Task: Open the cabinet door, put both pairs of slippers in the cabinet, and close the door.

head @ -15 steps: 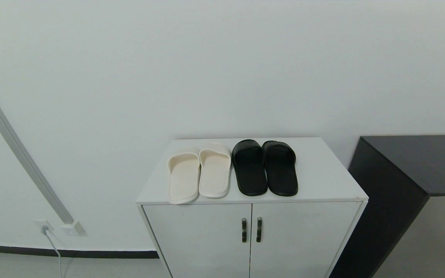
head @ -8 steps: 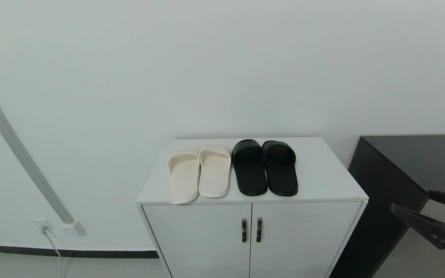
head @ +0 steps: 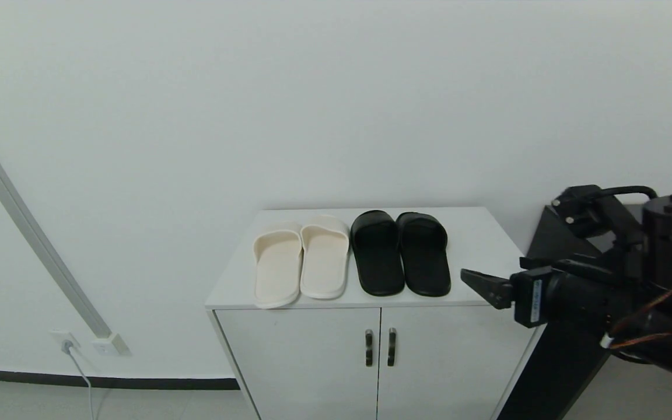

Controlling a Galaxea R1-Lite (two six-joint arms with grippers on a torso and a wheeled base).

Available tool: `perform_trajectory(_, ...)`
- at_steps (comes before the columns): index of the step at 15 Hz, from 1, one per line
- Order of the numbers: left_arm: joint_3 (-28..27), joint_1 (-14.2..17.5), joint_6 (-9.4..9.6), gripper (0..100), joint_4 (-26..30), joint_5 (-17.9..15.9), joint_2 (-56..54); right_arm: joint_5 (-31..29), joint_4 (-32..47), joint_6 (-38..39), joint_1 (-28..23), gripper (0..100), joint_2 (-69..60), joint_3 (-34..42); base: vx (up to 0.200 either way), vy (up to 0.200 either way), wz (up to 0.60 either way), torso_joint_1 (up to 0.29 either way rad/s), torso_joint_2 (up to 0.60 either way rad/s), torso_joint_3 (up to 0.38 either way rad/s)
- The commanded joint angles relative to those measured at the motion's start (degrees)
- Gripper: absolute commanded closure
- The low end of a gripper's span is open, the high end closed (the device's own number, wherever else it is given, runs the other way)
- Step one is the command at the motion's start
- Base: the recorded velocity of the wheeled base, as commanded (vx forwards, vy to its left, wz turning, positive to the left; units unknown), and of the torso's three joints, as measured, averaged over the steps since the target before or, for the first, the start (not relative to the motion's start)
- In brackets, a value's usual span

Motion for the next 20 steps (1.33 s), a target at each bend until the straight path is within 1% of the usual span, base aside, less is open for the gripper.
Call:
perform_trajectory(1, 0.0, 0.0, -0.03, 100, 0.0, 0.0, 0.0, -2.6, 0.0, 0.9, 2.7, 0, 9.3, -6.6, 0.0, 0.0, 0.0, 0.0, 0.0, 0.0)
perform_trajectory(3, 0.0, 0.0, -0.03, 100, 0.1, 0.0, 0.0, -7.2, 0.3, 2.1, 3.2, 0, 15.9, -12.9, 0.0, 0.0, 0.0, 0.0, 0.0, 0.0)
perform_trajectory(6, 0.0, 0.0, -0.03, 100, 0.1, 0.0, 0.0, -11.7, 0.9, 2.3, 3.2, 0, 23.9, -22.2, 0.0, 0.0, 0.0, 0.0, 0.0, 0.0)
perform_trajectory(8, 0.0, 0.0, -0.03, 100, 0.1, 0.0, 0.0, -14.0, 0.9, 2.3, 2.9, 0, 27.9, -26.1, 0.0, 0.0, 0.0, 0.0, 0.0, 0.0)
perform_trajectory(9, 0.0, 0.0, -0.03, 100, 0.1, 0.0, 0.1, -16.3, 0.8, 2.3, 2.6, 0, 32.1, -30.1, 0.0, 0.0, 0.0, 0.0, 0.0, 0.0)
perform_trajectory(14, 0.0, 0.0, -0.03, 100, 0.1, 0.0, 0.0, -19.9, 0.1, 2.1, 0.9, 0, 43.9, -41.3, 0.0, 0.0, 0.0, 0.0, 0.0, 0.0)
perform_trajectory(18, 0.0, 0.0, -0.03, 100, 0.1, 0.0, 0.0, -19.8, 0.6, 1.5, -1.6, 0, 50.0, -49.8, 0.0, 0.0, 0.0, 0.0, 0.0, 0.0)
perform_trajectory(20, 0.0, 0.0, -0.03, 100, 0.1, 0.0, 0.0, -19.4, 0.5, -0.7, -2.9, 0, 53.6, -54.8, 0.0, 0.0, 0.0, 0.0, 0.0, 0.0)
